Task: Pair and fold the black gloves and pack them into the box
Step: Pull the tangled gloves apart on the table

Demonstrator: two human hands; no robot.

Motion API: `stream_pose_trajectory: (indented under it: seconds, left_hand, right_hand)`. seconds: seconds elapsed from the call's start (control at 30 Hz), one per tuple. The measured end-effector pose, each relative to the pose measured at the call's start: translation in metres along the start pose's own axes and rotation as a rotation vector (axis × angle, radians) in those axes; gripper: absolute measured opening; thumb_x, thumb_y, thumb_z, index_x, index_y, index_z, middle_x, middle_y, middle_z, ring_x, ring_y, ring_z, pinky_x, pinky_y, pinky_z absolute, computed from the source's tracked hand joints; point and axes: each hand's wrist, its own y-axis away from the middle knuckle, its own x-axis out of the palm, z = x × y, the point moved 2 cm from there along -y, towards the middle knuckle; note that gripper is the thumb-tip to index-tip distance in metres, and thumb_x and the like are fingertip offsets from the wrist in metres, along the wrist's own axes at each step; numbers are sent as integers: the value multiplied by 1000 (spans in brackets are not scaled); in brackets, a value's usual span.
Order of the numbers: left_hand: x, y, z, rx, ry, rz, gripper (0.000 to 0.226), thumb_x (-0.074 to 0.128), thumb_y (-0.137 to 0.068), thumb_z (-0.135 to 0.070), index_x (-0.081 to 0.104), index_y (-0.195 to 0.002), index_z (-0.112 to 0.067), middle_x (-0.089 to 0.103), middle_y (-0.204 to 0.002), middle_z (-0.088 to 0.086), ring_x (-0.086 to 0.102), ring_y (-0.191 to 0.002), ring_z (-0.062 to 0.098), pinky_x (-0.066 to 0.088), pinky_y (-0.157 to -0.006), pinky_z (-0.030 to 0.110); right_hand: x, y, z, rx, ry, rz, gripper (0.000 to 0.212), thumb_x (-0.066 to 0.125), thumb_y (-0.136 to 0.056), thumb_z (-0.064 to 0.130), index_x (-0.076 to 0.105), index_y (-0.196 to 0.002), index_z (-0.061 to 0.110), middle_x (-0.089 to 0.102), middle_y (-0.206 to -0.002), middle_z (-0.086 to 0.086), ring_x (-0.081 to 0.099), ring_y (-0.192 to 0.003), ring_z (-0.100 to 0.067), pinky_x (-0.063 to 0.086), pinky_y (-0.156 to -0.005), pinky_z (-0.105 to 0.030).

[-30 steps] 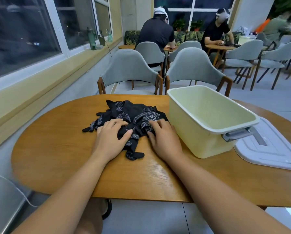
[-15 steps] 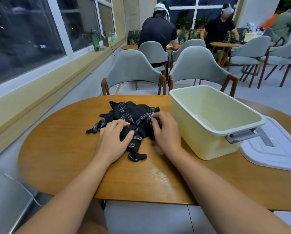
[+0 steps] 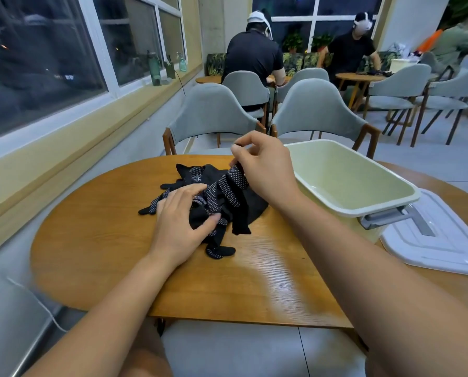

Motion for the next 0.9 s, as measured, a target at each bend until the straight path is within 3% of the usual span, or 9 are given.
stream_pose_trajectory:
  seconds: [0.1,0.2,0.3,0.37,0.43,0.53,0.63,0.8,0.9]
  left_hand:
    - [-8,4,-23,-103,189,60,74,82,-89,-49,45,-152,-45,54,-147,-28,46,-140,-3,31,-117,32]
    - [-10,8,-38,-238,462,106,50,84,-92,-29,65,-136,-42,70,-129,-26,61,-125,-5,48,-109,27]
    - [-16,10,-48,-327,626,73,18,75,-98,-11,81,-109,-24,81,-107,-6,74,-105,12,60,-92,32]
    - [-20,11,-54,-401,695,61,13,71,-101,-9,81,-100,-17,81,-98,3,76,-95,17,61,-82,31]
    - [-24,13,-57,-481,726,89,16,66,-104,-11,80,-99,-15,81,-97,7,77,-94,23,62,-81,38]
    - [-27,14,-59,-516,597,177,19,63,-105,-23,79,-94,-17,79,-94,12,74,-94,35,61,-85,52]
    - [-33,14,-72,-487,371,179,21,68,-96,-32,74,-82,-18,73,-83,13,62,-69,20,50,-67,39]
    - [-40,12,-102,-433,205,142,22,71,-92,-33,70,-75,-20,65,-63,2,51,-55,8,41,-57,31]
    - [-44,17,-125,-351,87,185,14,75,-91,-33,71,-78,-30,65,-59,-12,61,-59,5,42,-55,24]
  right_hand:
    - [-4,4,3,110,-139,93,10,70,-99,29,76,-92,26,80,-79,6,77,-79,-16,66,-81,-51]
    - [-4,15,3,248,-326,171,7,70,-104,24,74,-102,19,82,-84,-2,80,-82,-22,68,-79,-54]
    - [-4,29,-6,301,-381,168,8,67,-106,24,71,-106,17,82,-85,-2,79,-81,-23,66,-71,-44]
    - [-3,42,-13,331,-371,150,10,65,-107,27,71,-105,20,82,-87,-1,78,-79,-21,59,-63,-36]
    - [-1,56,-24,354,-343,123,12,63,-107,32,71,-106,23,81,-92,0,77,-88,-22,62,-70,-41]
    - [-3,83,-35,339,-282,120,22,56,-109,41,67,-124,29,74,-107,8,73,-100,-16,63,-89,-43]
    - [-10,124,-38,254,-217,124,33,54,-111,35,52,-144,31,64,-127,14,62,-113,5,52,-96,-17]
    - [-26,187,-23,221,-237,62,4,62,-108,30,65,-105,29,70,-100,9,65,-98,-7,52,-87,-28]
    - [-29,206,-12,296,-348,206,28,56,-109,44,74,-101,24,78,-101,9,71,-99,-7,56,-93,-39]
